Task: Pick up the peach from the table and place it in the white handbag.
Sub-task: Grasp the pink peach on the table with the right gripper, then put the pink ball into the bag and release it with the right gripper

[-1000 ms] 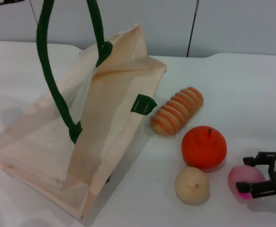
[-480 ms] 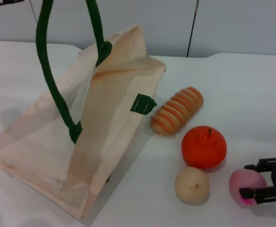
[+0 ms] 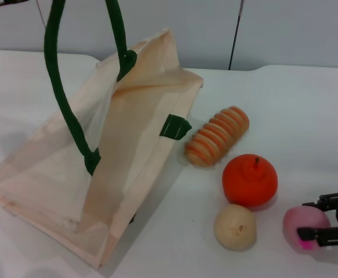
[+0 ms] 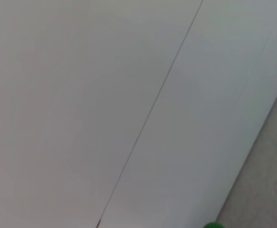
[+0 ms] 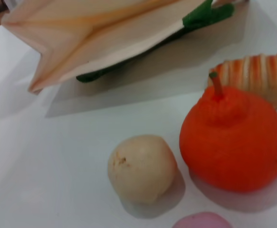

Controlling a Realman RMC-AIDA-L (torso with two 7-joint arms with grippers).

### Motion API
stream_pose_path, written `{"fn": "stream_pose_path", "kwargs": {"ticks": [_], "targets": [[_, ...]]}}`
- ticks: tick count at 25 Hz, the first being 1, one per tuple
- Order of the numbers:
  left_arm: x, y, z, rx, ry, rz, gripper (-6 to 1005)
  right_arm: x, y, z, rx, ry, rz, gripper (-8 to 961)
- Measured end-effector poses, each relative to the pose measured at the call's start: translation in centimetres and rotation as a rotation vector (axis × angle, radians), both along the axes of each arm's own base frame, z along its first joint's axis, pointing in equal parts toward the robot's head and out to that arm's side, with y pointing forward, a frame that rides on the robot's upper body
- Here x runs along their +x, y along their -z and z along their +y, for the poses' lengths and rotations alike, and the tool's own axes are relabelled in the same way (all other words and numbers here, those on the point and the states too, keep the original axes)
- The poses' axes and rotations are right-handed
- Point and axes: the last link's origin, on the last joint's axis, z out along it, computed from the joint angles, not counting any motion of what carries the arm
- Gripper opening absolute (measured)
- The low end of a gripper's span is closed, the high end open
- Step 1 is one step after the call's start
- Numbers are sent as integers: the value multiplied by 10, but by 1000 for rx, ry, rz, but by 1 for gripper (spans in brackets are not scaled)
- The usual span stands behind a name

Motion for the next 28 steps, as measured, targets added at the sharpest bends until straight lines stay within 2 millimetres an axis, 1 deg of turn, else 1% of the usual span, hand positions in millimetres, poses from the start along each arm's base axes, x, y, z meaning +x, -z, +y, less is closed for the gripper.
{"fn": "stream_pose_path", "kwargs": {"ticks": [4,7,10,12,14,16,19,23,26,28], "targets": [[0,0,0,0,0,0,144,-3,-3,1,-1,-11,17,638],[0,0,0,0,0,0,145,-8,-16,1,22,-35,83,618],[0,0,0,-1,1,0,145,-22,-34,1,60,-93,209,597],[1,0,1,-1,3,0,146,-33,-39,3,69,-145,267,583],[2,1,1,-2,5,-1,146,-48,-40,11,70,-198,306,564],[3,1,1,-4,8,-2,147,-66,-34,20,56,-247,330,545],[7,2,3,-8,18,-3,148,-98,-17,33,5,-328,345,518],[16,5,8,-19,42,-5,149,-134,8,47,-46,-415,326,492],[21,6,10,-20,53,-5,149,-154,24,57,-62,-452,299,492],[23,6,11,-21,59,-5,150,-164,35,62,-66,-451,294,493]]}}
